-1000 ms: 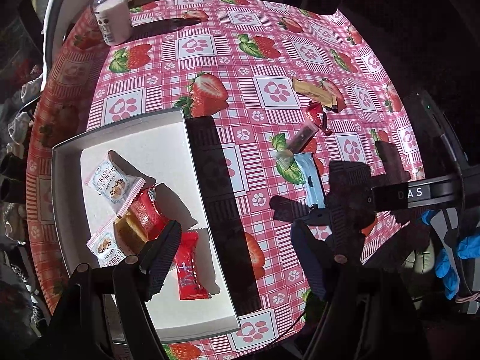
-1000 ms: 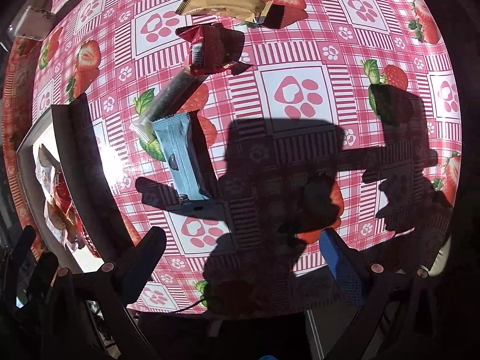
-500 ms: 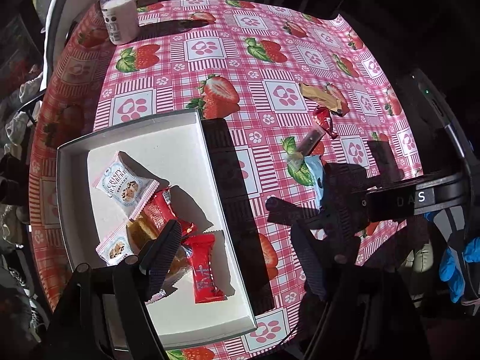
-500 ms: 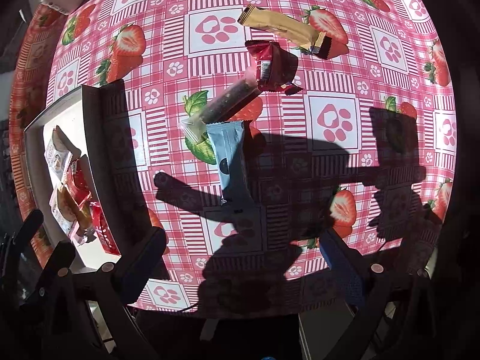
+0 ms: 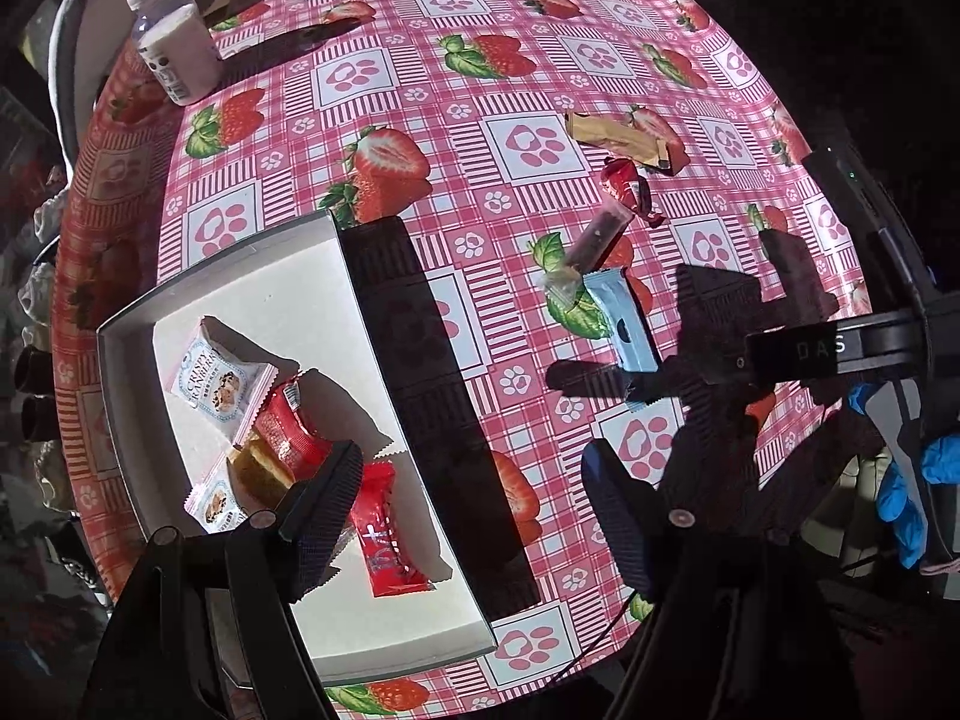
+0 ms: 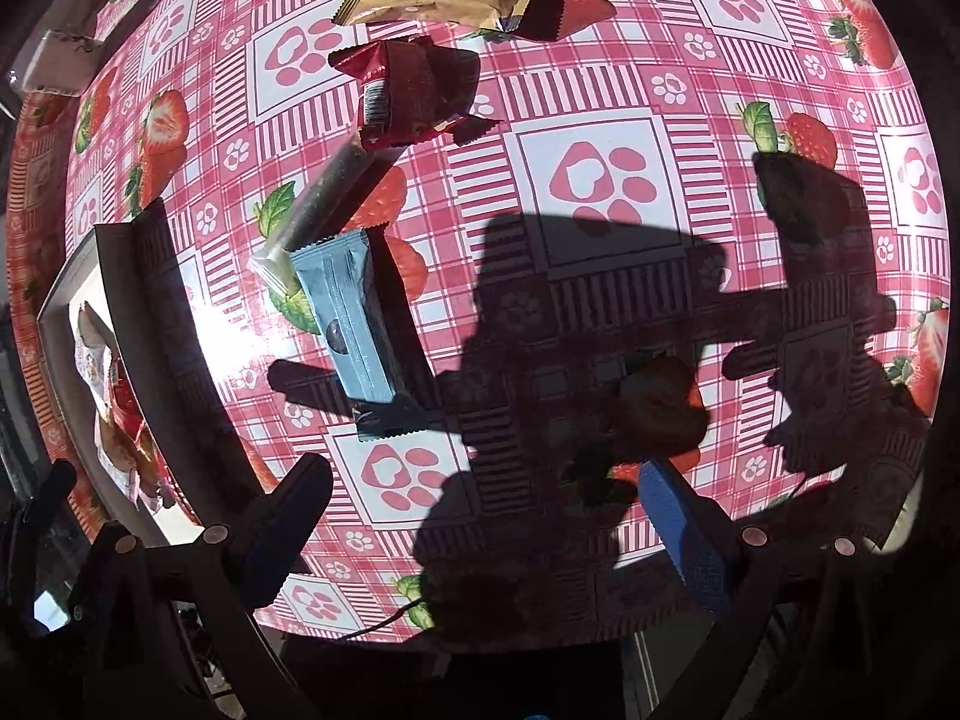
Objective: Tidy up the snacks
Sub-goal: 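Withdraw both tools from the box back over the blue and gold bars, then grasp the blue bar with the left tool while the right tool grasps the gold bar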
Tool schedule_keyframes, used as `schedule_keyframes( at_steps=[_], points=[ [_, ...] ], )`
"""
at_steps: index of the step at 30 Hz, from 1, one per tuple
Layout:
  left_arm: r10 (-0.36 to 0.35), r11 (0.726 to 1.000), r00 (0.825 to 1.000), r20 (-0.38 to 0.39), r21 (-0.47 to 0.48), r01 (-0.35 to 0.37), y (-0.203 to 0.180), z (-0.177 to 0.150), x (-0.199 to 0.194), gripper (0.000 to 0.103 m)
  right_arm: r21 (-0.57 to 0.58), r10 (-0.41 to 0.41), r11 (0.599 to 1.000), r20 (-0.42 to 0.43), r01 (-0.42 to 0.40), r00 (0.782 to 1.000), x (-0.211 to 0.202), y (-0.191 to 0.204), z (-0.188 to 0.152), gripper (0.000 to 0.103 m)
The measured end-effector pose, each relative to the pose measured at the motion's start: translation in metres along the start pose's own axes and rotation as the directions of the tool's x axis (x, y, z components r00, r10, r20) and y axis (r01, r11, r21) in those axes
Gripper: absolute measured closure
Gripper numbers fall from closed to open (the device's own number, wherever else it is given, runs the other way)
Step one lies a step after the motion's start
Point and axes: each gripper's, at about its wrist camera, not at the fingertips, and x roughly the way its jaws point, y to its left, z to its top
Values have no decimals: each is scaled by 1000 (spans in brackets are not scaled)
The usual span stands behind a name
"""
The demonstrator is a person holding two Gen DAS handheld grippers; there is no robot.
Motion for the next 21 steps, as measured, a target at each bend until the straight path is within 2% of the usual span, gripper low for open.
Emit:
schedule_keyframes(
  at_steps=[5, 11, 17, 21],
  points=[
    [10, 1000, 999, -34, -22, -11, -4, 16, 9, 24, 69, 45, 997, 10, -46, 999, 6, -37, 8, 0],
    [18, 999, 996, -90, -29, -21, -20, 41, 36, 24, 117, 61, 991, 23, -63, 998, 11, -68, 25, 0],
    [-59, 996, 985, -165, -82, 46, -47, 55, 68, 24, 88, 52, 995, 17, -53, 999, 20, -75, 32, 0],
    [-65, 991, 977, -204, -126, 40, -67, 55, 95, 24, 101, 71, 992, 6, -71, 997, 36, -79, 22, 0]
  ],
)
